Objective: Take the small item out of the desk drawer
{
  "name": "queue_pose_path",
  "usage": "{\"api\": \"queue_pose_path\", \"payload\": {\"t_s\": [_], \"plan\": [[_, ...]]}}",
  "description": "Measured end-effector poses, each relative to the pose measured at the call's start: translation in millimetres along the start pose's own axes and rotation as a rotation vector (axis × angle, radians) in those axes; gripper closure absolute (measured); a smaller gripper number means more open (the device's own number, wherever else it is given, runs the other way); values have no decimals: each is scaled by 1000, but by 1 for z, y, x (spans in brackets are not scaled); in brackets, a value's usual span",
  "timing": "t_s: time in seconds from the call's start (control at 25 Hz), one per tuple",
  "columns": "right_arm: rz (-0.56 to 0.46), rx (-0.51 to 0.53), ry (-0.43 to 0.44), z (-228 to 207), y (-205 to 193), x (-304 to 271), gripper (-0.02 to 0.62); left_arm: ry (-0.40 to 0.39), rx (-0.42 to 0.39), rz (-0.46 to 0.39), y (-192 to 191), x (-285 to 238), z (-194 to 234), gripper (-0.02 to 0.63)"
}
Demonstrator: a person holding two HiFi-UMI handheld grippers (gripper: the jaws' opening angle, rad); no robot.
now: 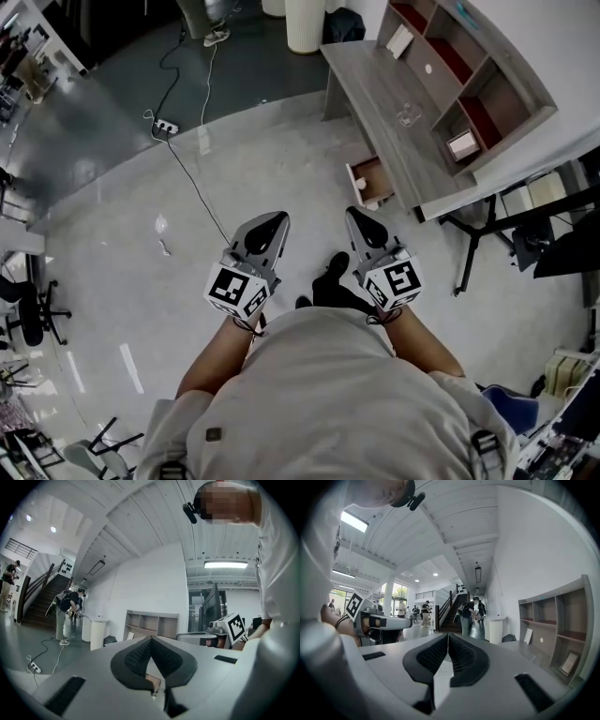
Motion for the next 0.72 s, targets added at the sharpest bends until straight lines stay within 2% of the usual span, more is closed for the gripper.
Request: {"api": "queue_pose_path", "payload": {"t_s": [0.16, 0.4, 0.72], "plan": [[-3, -11, 8, -21, -1, -24, 572, 11, 1, 4, 1, -19, 18, 591], [6, -28, 7, -73, -5, -57, 572, -3, 2, 13, -4, -74, 40, 591], [12, -38, -4, -169, 5, -85, 572, -58, 11, 26, 0, -192, 51, 591]]}}
Point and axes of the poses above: the fingertips, and each gripper's own axes: x backward along the fingers, z to its left, y out of its top, the point moved 8 cm from there along x, backward along the fingers, and after that the axes turned 3 degrees about -x, right-handed, at the moved point
